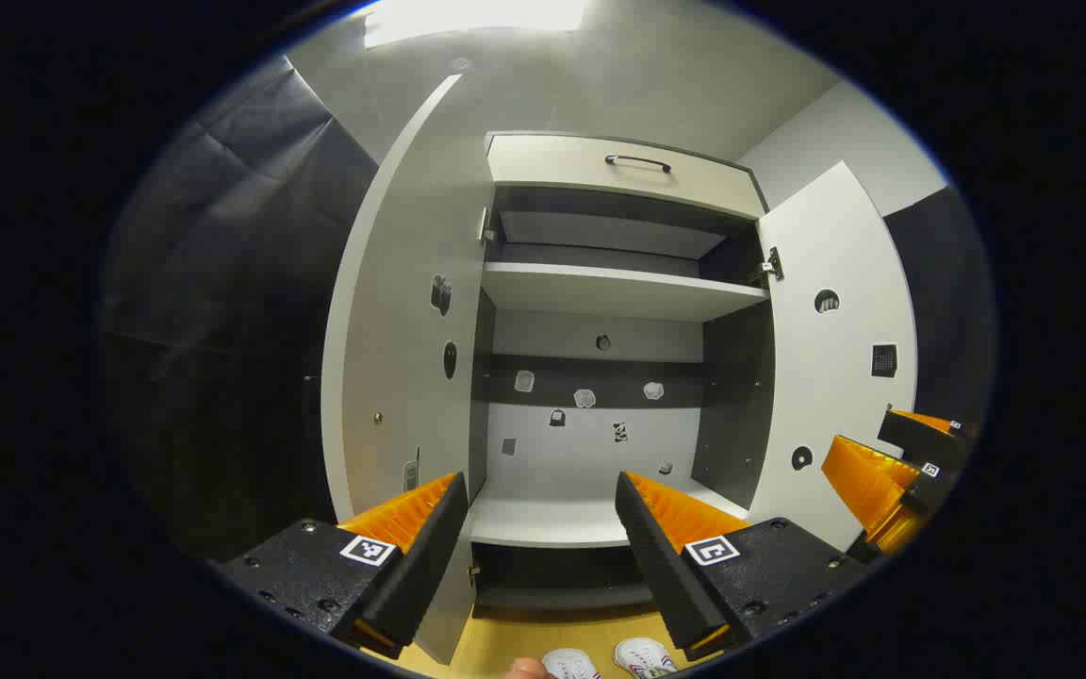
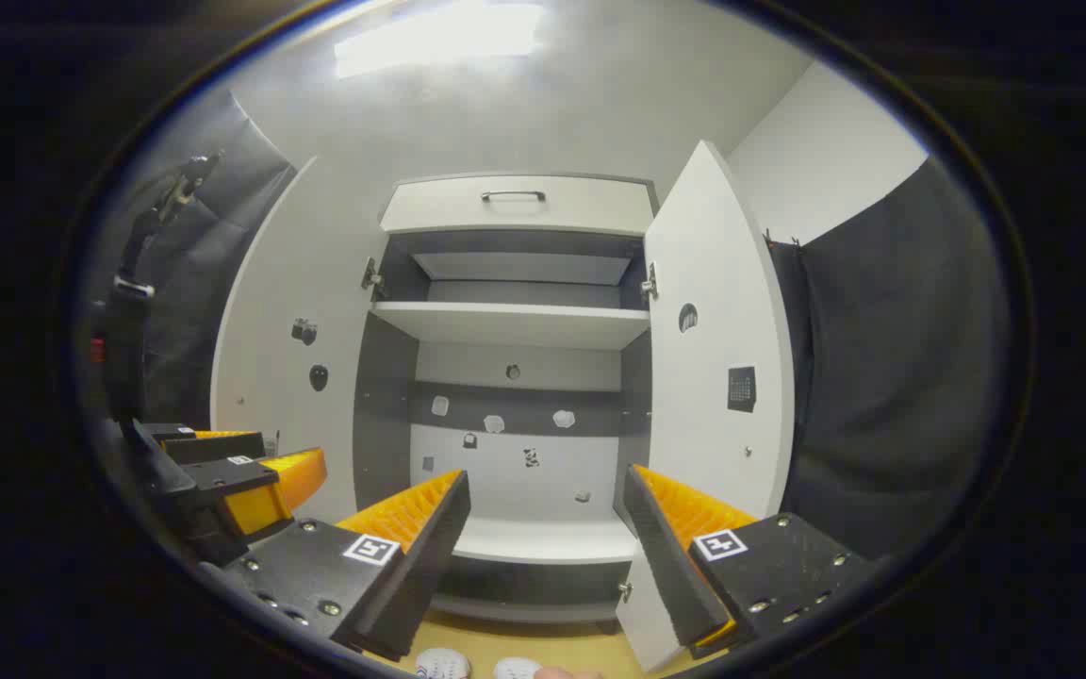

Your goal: Grab one shoe with the right hand and put it into the shoe cabinet, grab the other shoe with the left hand and put it into the shoe cabinet; then close the right door with the right hand and the left door with the left hand.

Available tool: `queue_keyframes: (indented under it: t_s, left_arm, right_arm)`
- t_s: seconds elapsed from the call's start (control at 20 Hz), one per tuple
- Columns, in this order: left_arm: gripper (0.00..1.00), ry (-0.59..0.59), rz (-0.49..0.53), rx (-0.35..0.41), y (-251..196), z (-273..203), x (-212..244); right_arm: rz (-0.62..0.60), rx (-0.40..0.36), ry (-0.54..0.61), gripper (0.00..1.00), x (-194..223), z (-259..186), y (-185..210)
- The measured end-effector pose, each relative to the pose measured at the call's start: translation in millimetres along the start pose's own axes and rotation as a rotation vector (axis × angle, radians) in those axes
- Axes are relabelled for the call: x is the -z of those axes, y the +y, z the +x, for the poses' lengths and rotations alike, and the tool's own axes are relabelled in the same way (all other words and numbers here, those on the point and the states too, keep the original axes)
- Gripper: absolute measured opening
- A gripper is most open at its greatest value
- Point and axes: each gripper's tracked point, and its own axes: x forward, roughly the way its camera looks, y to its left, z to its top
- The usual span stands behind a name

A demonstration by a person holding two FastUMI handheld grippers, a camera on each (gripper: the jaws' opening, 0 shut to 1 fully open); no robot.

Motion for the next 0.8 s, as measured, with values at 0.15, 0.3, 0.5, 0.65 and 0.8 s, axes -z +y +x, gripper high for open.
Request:
queue_keyframes:
  t_s: [0.15, 0.3, 0.5, 0.65, 0.8]
  left_arm:
    - [0.95, -0.004, 0.004, -0.004, 3.2, -0.9, -0.8]
    - [0.98, 0.0, 0.001, -0.01, 7.1, -2.5, 0.1]
    - [0.99, 0.003, 0.006, -0.022, 12.6, -3.1, 1.1]
    - [0.96, 0.005, 0.006, -0.027, 15.8, -4.5, 1.5]
    - [0.94, 0.009, 0.008, -0.033, 19.2, -6.0, 1.9]
  right_arm:
    - [0.005, -0.002, 0.01, 0.98, 2.2, 1.4, 1.4]
    - [0.007, -0.007, 0.01, 0.96, 3.1, 1.1, 2.4]
    - [0.011, -0.011, 0.007, 0.98, 3.6, 1.1, 6.7]
    - [0.014, -0.012, 0.011, 0.98, 5.2, 2.3, 9.6]
    - [0.007, -0.008, 0.028, 0.96, 13.9, 3.5, 8.8]
